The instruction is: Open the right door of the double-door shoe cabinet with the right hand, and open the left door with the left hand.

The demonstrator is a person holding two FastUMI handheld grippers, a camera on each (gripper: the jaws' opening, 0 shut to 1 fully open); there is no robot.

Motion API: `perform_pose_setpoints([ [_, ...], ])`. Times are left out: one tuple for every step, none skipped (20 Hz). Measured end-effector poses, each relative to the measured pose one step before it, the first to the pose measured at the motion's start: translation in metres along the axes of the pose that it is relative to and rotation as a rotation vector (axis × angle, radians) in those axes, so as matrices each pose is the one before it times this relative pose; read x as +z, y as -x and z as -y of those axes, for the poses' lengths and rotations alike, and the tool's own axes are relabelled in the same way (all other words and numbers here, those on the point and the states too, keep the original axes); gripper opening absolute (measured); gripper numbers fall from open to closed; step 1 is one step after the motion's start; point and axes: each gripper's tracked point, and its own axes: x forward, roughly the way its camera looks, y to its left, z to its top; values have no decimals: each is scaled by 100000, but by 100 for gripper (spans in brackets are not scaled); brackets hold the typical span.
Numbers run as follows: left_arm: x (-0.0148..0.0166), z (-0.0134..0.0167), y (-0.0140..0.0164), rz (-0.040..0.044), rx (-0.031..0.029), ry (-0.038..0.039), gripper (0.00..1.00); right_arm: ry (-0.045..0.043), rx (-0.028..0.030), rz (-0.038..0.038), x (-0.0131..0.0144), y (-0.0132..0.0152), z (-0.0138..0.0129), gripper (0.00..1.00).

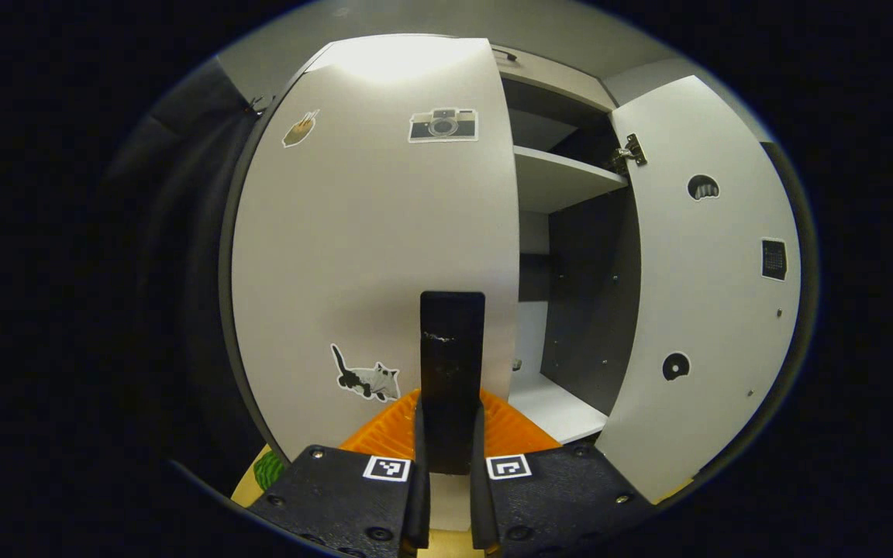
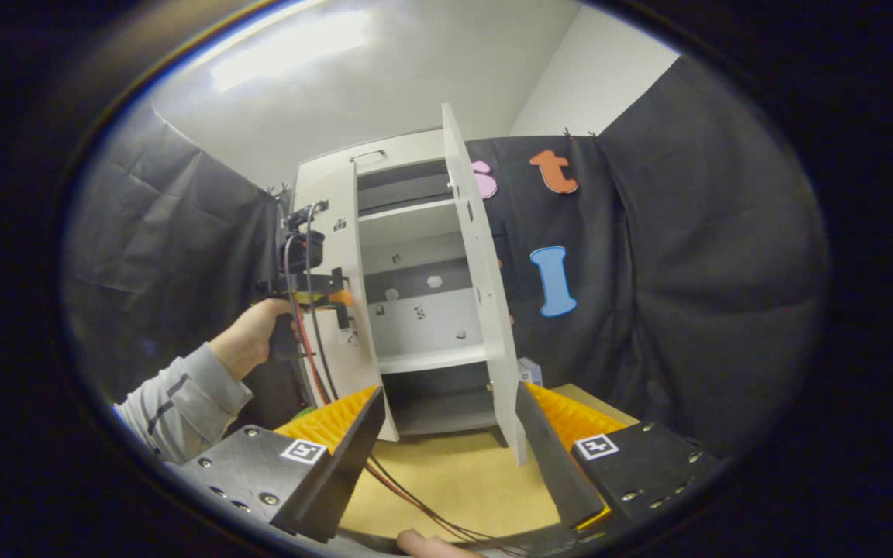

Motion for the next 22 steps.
perform_pose_setpoints([
  [-5, -91, 491, 187, -442, 679, 22, 958, -1755, -35, 9, -53, 272, 100],
  [-90, -106, 409, -48, -295, 45, 20, 27, -1310, 302, -25, -120, 189, 100],
  [79, -133, 288, 279, -299, -647, 22, -416, -824, 115, 79, -100, 156, 100],
  [-94, -126, 528, -462, -271, -306, 21, -375, -450, -10, -19, -13, 21, 100],
  [131, -52, 340, 120, -515, -491, 22, -262, -315, -83, 91, -42, 77, 97],
  [-177, -133, 444, -675, -653, -337, 22, -77, -295, -130, -98, -90, 75, 100],
  [84, -101, 401, 229, -762, -372, 22, 123, -312, -243, -65, 23, 89, 100],
  [-39, -210, 531, -81, -795, -349, 22, 359, -289, -167, -11, -126, 88, 100],
  [74, -141, 590, 387, -929, 19, 21, 336, -240, -56, -11, 55, -48, 100],
  [-13, -266, 456, 593, -1222, -103, 22, 235, -74, -1, -5, -47, -29, 100],
  [-80, -258, 563, 127, -1056, 475, 22, 93, 161, -49, 27, -39, -70, 100],
  [123, -326, 615, 750, -619, 483, 22, -123, 284, -99, -126, -96, -134, 100],
  [-69, -368, 668, -331, -258, -614, 21, -260, 315, -253, -81, -108, -189, 100],
  [-108, -217, 566, 135, 14, -555, 21, -347, 114, -414, -137, -76, -103, 100],
  [128, -214, 427, 299, 327, -565, 21, -159, 24, -415, -71, -71, -104, 98],
  [-7, -426, 619, 153, 316, -713, 21, -56, -92, -275, -166, -205, -139, 100],
  [104, -376, 538, 482, 346, -415, 21, 207, 4, -260, -56, -66, -192, 100],
  [19, -466, 588, 251, 331, -18, 21, 189, 55, -215, -118, -78, -229, 100],
  [-71, -120, 227, 261, 281, 106, 21, 315, 350, -159, -64, -128, -281, 100],
  [-13, -212, 235, 239, 405, -8, 21, 262, 407, -165, -82, 30, -318, 100],
  [-64, -197, 272, -70, 294, -247, 21, 332, 484, -188, -89, -54, -283, 100],
  [-37, -396, 637, 64, 448, -22, 20, 236, 398, -223, -123, -130, -336, 100],
])
